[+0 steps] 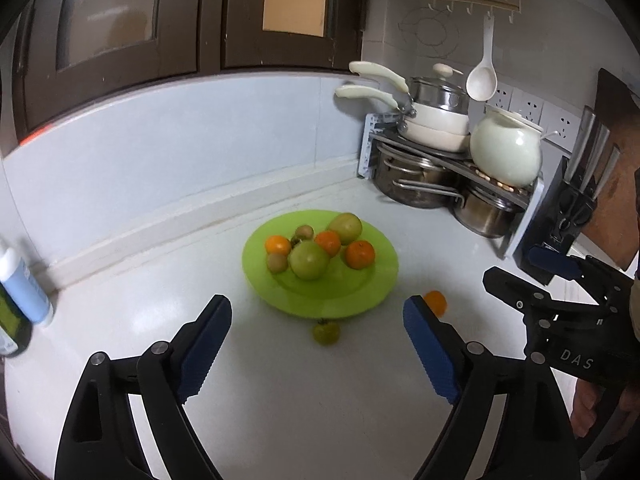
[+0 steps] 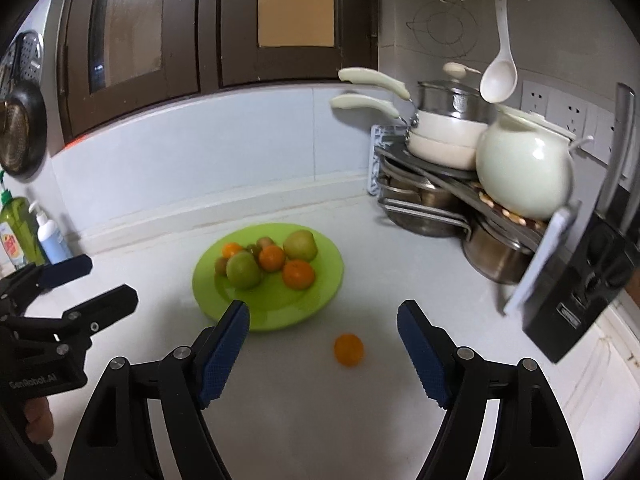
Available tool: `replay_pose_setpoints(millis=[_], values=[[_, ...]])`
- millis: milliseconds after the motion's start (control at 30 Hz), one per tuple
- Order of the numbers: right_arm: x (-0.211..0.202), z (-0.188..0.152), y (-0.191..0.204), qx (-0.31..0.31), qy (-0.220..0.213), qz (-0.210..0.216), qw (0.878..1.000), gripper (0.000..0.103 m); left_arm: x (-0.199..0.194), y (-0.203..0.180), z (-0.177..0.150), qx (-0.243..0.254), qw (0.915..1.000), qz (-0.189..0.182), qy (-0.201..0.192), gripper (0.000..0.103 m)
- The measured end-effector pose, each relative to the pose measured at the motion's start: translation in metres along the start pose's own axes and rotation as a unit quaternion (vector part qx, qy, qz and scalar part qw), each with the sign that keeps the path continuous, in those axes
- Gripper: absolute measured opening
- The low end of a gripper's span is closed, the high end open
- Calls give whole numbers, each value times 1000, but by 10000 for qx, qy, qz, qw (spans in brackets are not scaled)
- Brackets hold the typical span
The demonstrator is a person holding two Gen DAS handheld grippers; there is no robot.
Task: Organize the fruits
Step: 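Grasp the last orange with right gripper while left grasps a green apple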
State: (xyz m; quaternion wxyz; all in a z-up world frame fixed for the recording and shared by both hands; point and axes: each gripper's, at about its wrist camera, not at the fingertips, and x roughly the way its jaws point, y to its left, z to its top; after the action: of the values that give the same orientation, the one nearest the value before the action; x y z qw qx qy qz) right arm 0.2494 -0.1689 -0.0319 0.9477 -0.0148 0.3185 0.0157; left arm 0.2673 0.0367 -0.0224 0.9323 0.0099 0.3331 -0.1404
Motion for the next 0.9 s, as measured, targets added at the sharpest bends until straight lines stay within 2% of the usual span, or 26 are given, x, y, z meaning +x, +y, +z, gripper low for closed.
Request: replay_pose_setpoints(millis=[300, 567, 733, 900], values=[[12, -26, -7, 52, 238, 141, 9996, 77, 16, -5, -25, 27, 9996, -11, 263, 88], [34, -41, -8, -145, 429, 66, 9990, 77, 43, -7, -45, 44, 9983, 58, 584, 86], [50, -45, -14, -190, 510, -11, 9985, 77, 66, -9, -52, 7, 9968, 121, 790, 79], [70, -47, -24, -12, 745, 92, 9972, 76, 86, -10, -49, -18, 9953, 92, 960, 72]])
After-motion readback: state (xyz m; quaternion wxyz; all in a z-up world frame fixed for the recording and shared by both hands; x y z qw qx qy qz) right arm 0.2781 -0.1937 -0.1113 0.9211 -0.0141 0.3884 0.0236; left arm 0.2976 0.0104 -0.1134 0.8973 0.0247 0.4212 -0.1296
